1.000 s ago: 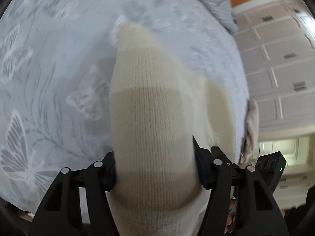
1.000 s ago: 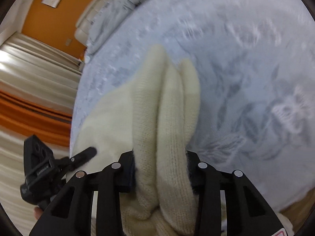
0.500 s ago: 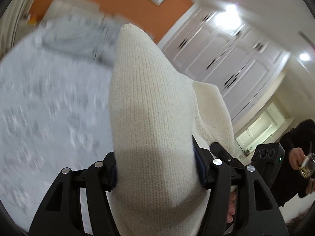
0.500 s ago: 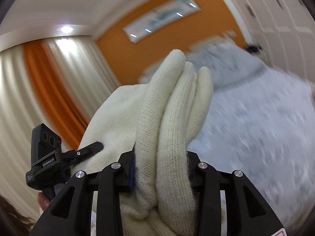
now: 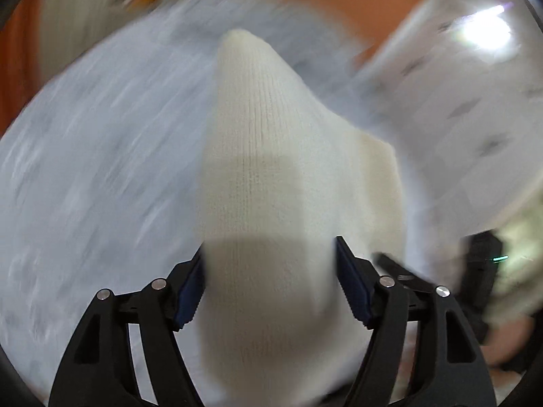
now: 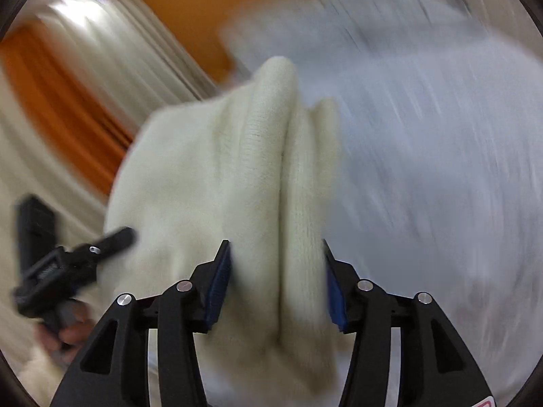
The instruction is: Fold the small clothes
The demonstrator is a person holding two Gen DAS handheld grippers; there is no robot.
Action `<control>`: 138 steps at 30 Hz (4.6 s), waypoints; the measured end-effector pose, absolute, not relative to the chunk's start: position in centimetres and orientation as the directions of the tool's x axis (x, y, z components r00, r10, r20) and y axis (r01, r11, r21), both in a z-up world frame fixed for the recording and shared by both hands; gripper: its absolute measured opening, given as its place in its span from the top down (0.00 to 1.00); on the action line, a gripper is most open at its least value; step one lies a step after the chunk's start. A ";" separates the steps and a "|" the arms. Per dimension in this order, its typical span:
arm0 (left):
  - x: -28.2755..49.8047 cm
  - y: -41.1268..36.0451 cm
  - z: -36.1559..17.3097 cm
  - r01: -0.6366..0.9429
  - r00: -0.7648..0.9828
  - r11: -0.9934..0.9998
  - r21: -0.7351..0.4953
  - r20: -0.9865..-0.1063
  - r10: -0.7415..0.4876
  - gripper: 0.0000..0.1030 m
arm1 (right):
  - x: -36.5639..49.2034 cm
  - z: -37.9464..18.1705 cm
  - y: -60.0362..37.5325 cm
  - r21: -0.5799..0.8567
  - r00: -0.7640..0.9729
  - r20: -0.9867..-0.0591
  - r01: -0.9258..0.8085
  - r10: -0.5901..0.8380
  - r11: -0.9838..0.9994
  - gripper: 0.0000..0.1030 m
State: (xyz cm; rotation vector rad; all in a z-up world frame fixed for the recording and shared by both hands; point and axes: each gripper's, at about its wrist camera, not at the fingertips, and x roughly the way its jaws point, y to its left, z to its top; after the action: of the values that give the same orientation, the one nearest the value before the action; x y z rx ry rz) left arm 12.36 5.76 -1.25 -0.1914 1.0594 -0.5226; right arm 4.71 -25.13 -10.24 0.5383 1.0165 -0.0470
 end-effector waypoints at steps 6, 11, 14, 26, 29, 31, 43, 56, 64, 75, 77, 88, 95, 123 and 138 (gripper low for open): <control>7.7 8.2 -5.0 0.272 0.419 0.910 -0.313 -0.813 -0.405 0.49 | 1.0 -9.3 -25.0 0.454 0.589 -0.769 0.232 0.247 0.860 0.89; 8.3 5.8 -5.4 0.240 0.418 0.923 -0.302 -0.826 -0.379 0.49 | 4.9 -8.5 -22.2 0.409 0.568 -0.779 0.140 0.265 0.902 0.91; 8.6 4.7 -8.0 0.220 0.392 0.947 -0.234 -0.868 -0.305 0.49 | 6.6 -14.5 -20.7 0.274 0.419 -0.889 0.159 0.187 0.948 0.91; 11.4 8.4 -12.0 0.040 0.318 0.897 -0.440 -0.845 -0.429 0.30 | 8.7 -17.3 -24.1 0.486 0.419 -0.834 0.254 0.358 0.836 0.49; 11.3 8.1 -10.7 0.049 0.332 0.888 -0.457 -0.831 -0.446 0.50 | 8.8 -12.2 -23.4 0.414 0.493 -0.823 0.180 0.282 0.892 0.79; 10.8 7.6 -8.7 0.101 0.373 0.893 -0.438 -0.815 -0.442 0.53 | 8.4 -10.2 -23.6 0.396 0.533 -0.803 0.145 0.266 0.907 0.79; 7.5 4.5 -6.7 0.215 0.448 0.966 -0.143 -0.865 -0.227 0.43 | 3.7 -8.2 -22.6 0.174 0.541 -0.841 0.275 -0.003 0.946 0.63; 0.1 2.5 -2.5 0.271 0.552 0.961 0.060 -0.827 -0.104 0.32 | -4.3 -7.6 -17.9 0.091 0.537 -0.838 0.313 -0.097 0.945 0.43; -2.8 2.6 -1.8 0.251 0.593 0.963 0.094 -0.802 -0.076 0.32 | -7.3 -7.5 -16.6 0.070 0.552 -0.825 0.312 -0.120 0.948 0.42; -5.1 2.5 -2.1 0.266 0.605 0.956 0.124 -0.793 -0.066 0.32 | -9.3 -8.0 -15.7 0.058 0.543 -0.827 0.336 -0.143 0.940 0.39; -5.3 2.5 -2.2 0.267 0.608 0.955 0.130 -0.792 -0.062 0.32 | -9.5 -8.0 -15.5 0.050 0.543 -0.827 0.334 -0.148 0.941 0.38; -6.2 2.4 -2.5 0.260 0.618 0.954 0.149 -0.785 -0.046 0.32 | -9.8 -7.9 -14.4 0.032 0.548 -0.822 0.318 -0.156 0.948 0.35; -6.3 2.4 -2.5 0.254 0.620 0.955 0.154 -0.784 -0.038 0.32 | -9.8 -8.0 -14.3 0.032 0.546 -0.823 0.322 -0.158 0.946 0.35; -5.8 2.5 -3.6 0.243 0.597 0.958 0.154 -0.802 -0.023 0.35 | -9.2 -9.1 -14.2 0.017 0.510 -0.845 0.327 -0.161 0.945 0.35; -5.3 2.7 -3.9 0.245 0.601 0.958 0.150 -0.799 -0.028 0.38 | -9.0 -9.5 -14.3 0.021 0.502 -0.850 0.333 -0.159 0.943 0.35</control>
State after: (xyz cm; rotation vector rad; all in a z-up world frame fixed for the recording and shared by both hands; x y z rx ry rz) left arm -5.34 2.67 -3.95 0.2559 0.9148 -0.1604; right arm -8.95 -14.34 -9.49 0.1911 1.0025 -0.2992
